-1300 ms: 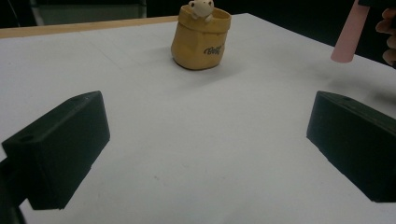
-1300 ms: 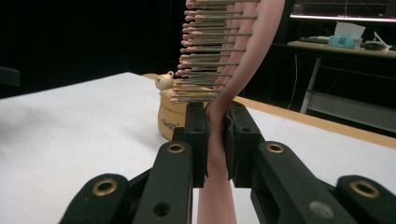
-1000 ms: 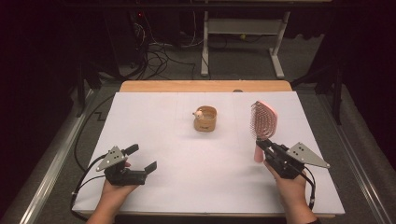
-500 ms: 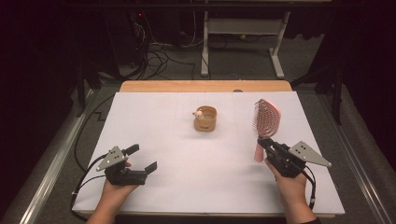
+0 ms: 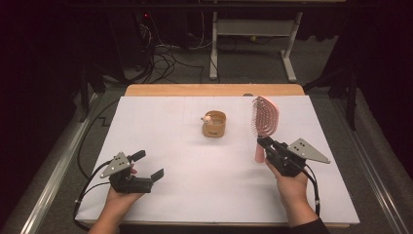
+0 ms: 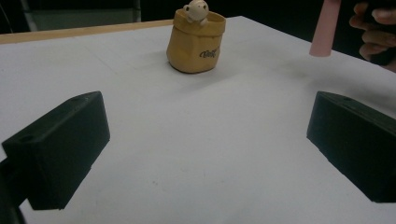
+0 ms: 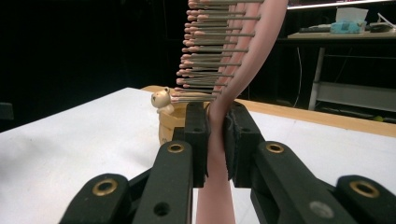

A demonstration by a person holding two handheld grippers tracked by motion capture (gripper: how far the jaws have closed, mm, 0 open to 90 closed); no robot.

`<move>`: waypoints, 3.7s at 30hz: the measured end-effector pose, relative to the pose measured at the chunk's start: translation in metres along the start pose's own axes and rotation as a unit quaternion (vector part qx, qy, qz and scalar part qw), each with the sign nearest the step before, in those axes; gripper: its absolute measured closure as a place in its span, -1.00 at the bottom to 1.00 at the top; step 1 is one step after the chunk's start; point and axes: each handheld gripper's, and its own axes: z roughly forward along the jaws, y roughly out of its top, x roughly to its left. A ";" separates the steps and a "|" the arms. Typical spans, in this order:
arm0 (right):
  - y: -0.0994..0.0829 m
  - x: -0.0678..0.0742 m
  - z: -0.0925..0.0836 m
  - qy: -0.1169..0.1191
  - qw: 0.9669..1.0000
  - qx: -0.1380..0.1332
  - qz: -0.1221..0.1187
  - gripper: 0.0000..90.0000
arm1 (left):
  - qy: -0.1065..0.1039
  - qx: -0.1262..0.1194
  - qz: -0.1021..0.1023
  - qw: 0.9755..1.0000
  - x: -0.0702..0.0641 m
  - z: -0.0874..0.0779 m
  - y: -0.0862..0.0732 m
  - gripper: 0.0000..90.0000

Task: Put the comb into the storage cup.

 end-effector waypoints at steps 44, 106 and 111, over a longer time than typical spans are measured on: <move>0.049 0.019 0.096 0.022 0.999 -0.034 0.004 0.82 | -0.009 -0.001 0.015 1.000 -0.002 -0.001 -0.001 -1.00; 0.024 0.018 0.177 0.004 0.999 -0.009 0.045 0.82 | -0.017 -0.004 0.011 1.000 -0.001 0.001 -0.002 -1.00; 0.020 0.018 0.177 0.002 0.999 -0.005 0.049 0.82 | -0.017 -0.004 0.011 1.000 -0.001 0.001 -0.002 -1.00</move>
